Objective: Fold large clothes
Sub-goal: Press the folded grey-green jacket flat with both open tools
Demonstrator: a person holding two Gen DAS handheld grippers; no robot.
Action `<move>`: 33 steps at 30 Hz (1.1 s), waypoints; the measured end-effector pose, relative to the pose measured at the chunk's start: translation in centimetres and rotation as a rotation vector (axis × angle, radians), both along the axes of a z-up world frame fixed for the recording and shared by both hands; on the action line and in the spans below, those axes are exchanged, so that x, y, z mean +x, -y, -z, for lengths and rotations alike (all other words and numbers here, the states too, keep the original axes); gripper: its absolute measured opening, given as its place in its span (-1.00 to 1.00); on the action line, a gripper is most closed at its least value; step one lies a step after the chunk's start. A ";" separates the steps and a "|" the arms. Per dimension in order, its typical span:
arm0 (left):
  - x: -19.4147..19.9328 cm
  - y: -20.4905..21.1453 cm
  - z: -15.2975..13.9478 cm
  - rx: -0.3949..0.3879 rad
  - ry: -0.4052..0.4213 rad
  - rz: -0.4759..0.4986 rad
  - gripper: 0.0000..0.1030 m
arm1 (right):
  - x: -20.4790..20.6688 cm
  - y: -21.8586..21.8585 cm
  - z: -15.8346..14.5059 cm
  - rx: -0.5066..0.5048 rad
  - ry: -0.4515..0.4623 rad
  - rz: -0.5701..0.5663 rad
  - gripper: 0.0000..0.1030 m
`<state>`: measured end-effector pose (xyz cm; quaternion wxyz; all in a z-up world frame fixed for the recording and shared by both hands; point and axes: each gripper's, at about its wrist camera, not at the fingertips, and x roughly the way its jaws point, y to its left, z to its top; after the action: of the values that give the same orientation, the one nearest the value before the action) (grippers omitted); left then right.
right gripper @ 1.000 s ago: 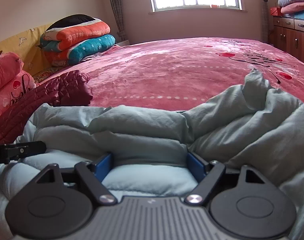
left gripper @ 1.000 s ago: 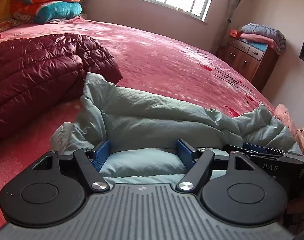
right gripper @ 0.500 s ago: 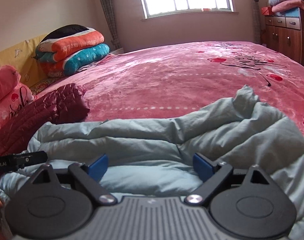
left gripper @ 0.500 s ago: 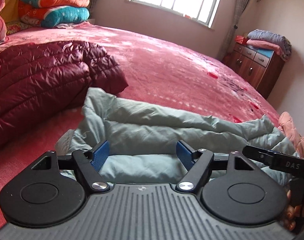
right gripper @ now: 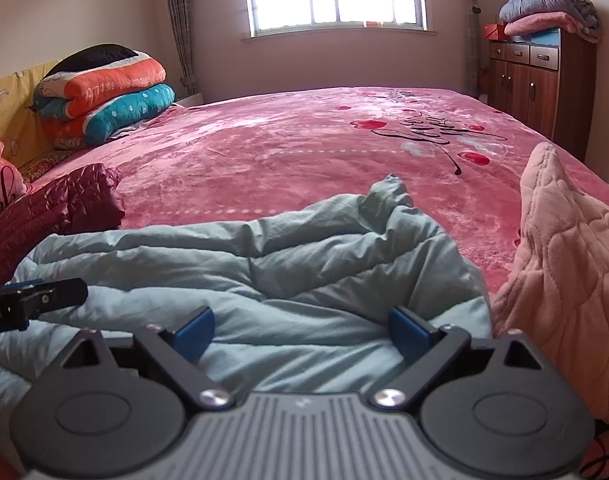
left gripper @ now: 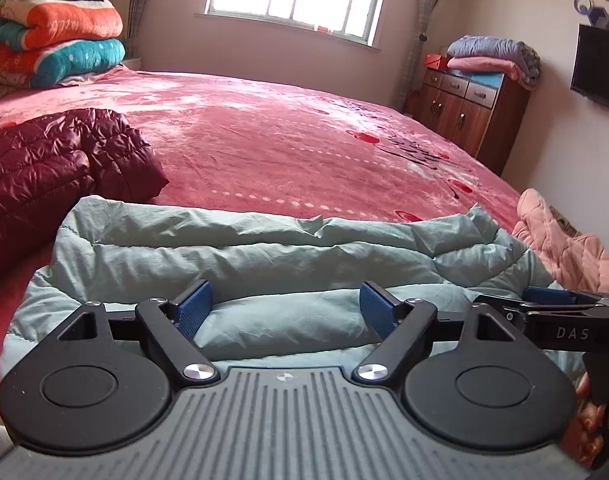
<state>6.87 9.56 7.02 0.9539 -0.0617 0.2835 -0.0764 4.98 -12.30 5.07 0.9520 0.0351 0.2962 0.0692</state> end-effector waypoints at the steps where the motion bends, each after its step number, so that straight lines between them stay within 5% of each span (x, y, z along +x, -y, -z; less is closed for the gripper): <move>1: 0.1 0.2 0.1 0.011 0.000 -0.004 0.95 | 0.0 0.1 0.1 -0.006 0.000 -0.001 0.83; 15: 0.5 1.6 3.2 0.110 -0.016 -0.053 1.00 | 1.4 0.5 2.7 -0.028 -0.055 -0.049 0.90; 33: 0.2 1.7 3.2 0.101 -0.009 -0.058 1.00 | 1.4 0.3 3.5 -0.036 -0.062 -0.045 0.93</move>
<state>7.09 7.88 3.86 0.9564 -0.0220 0.2894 -0.0341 6.42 -12.58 1.52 0.9409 0.0132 0.3277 0.0843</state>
